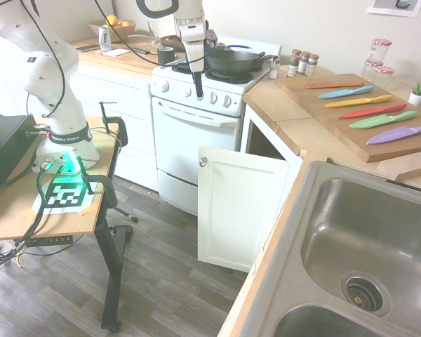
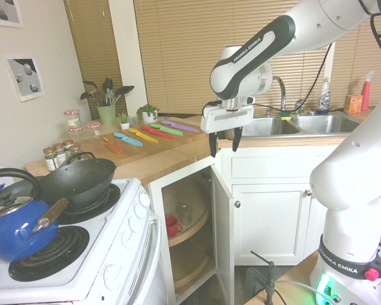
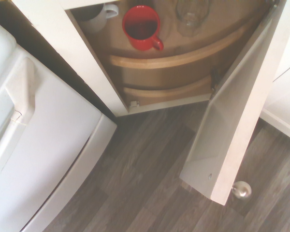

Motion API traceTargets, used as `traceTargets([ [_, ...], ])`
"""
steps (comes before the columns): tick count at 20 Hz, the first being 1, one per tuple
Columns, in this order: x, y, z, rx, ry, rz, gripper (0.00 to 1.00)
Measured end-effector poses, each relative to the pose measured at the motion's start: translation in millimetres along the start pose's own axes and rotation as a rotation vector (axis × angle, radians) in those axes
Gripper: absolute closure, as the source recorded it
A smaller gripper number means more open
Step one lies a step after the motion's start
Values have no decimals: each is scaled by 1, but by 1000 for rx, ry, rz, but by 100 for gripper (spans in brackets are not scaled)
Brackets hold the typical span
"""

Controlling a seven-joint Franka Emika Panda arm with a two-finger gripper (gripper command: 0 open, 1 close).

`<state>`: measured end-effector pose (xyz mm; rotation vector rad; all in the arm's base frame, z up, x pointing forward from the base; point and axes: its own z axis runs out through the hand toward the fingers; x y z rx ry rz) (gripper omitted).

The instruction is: Close the cabinet

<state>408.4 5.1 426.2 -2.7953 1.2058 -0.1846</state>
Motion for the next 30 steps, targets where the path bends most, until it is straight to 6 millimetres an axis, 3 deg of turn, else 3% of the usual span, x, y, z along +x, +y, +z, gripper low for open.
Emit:
traceTargets([
  [9, -5, -9, 9, -7, 7, -21, 0],
  [17, 64, 33, 67, -46, 4, 46, 0],
  [22, 106, 44, 101, -60, -26, 69, 0],
  [30, 143, 56, 160, -66, -66, 94, 0],
])
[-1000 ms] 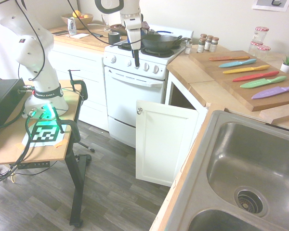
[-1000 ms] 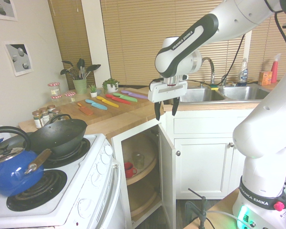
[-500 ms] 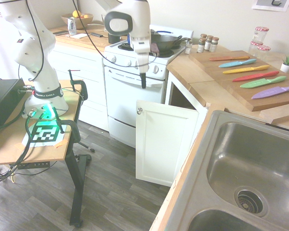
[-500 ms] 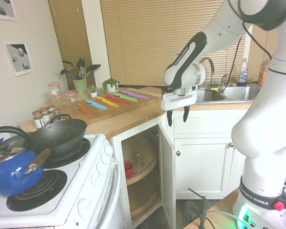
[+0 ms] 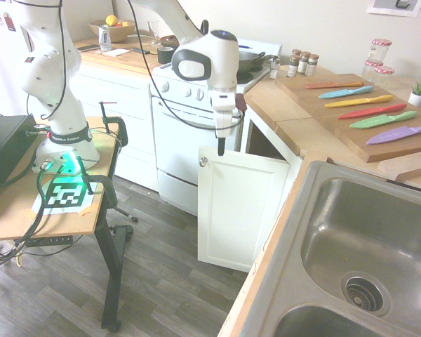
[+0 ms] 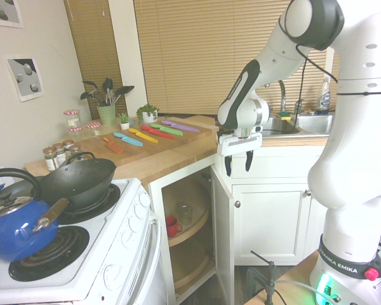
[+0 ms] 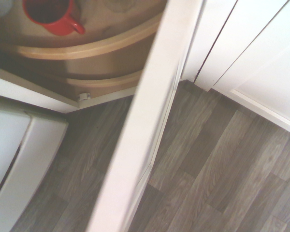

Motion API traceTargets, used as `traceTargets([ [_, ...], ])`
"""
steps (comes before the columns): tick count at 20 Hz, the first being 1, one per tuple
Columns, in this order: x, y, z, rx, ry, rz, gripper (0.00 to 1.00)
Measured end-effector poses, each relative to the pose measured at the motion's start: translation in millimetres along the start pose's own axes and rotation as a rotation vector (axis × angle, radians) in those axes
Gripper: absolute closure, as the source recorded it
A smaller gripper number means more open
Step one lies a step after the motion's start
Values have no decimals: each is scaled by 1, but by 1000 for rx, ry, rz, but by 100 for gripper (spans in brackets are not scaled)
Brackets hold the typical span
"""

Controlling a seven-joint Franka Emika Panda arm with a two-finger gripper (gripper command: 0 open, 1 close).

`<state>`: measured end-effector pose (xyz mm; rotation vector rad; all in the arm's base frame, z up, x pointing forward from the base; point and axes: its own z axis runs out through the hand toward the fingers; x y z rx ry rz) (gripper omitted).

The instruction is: Close the cabinet

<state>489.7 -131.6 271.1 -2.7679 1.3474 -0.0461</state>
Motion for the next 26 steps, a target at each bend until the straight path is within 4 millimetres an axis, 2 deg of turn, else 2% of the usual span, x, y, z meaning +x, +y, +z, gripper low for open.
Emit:
traceTargets([
  [4, 18, 8, 28, -2, -36, 13, 0],
  [8, 26, 6, 63, -22, -61, 13, 0],
  [9, 27, 4, 68, -25, -61, 9, 100],
  [20, 22, -16, 68, -19, -48, -33, 100],
  [26, 16, -21, 77, -26, -46, -48, 100],
])
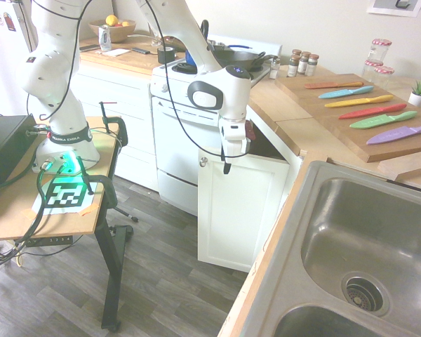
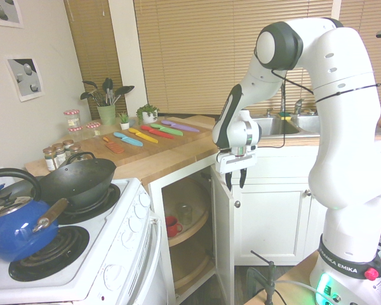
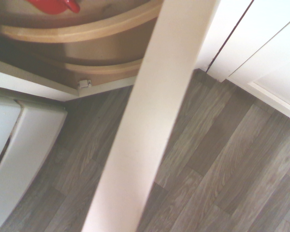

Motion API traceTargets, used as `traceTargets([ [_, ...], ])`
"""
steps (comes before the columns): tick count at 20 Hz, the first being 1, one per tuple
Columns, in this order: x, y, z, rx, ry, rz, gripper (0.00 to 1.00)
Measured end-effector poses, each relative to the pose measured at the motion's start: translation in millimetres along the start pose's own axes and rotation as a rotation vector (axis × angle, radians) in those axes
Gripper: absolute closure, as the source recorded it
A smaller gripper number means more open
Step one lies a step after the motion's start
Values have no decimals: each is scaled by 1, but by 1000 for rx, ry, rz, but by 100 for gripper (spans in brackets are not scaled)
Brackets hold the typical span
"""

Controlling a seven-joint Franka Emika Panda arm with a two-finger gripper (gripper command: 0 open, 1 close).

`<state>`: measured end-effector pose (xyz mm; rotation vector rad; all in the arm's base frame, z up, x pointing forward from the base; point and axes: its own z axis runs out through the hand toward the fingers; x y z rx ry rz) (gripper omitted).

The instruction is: Close the cabinet

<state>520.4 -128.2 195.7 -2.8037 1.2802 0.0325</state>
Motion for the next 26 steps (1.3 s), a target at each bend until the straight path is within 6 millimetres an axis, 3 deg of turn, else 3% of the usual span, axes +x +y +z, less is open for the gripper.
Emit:
traceTargets([
  [18, -19, -27, 2, -15, 38, -83, 100],
  [26, -49, -65, -1, -42, 67, -136, 100],
])
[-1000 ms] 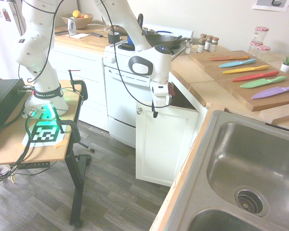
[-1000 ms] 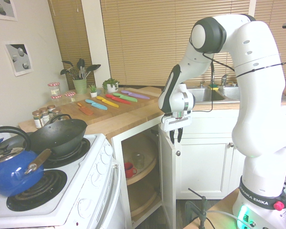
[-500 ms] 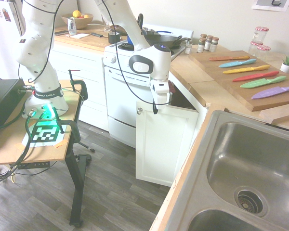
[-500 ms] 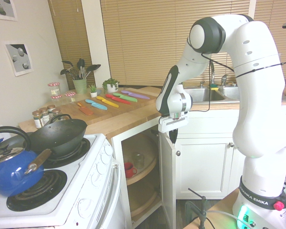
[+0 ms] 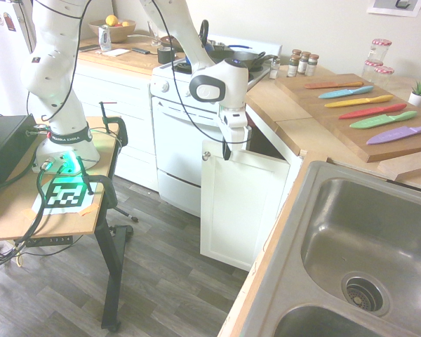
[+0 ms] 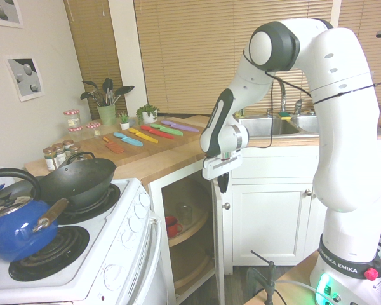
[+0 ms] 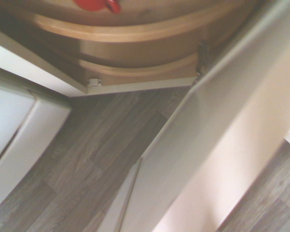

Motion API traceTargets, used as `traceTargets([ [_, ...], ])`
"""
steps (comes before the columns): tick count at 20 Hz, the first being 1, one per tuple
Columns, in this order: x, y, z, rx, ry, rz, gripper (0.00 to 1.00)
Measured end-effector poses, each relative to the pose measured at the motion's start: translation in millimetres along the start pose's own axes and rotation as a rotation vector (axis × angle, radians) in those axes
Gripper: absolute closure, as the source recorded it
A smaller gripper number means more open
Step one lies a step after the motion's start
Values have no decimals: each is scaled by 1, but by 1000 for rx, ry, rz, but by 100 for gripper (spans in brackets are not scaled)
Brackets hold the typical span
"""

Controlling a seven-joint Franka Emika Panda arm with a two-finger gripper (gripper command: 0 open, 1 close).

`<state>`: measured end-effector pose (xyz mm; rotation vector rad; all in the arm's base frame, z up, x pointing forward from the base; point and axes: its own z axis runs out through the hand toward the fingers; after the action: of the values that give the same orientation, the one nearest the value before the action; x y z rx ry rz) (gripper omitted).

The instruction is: Close the cabinet

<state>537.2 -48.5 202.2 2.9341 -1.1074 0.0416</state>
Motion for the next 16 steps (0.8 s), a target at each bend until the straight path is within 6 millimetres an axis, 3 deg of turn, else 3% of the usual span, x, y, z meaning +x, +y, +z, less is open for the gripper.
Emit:
traceTargets([
  [7, -17, -55, -3, -26, -9, 0, 100],
  [13, -39, -146, -21, -41, 0, -17, 100],
  [16, -46, -182, -37, -44, 6, -17, 100],
])
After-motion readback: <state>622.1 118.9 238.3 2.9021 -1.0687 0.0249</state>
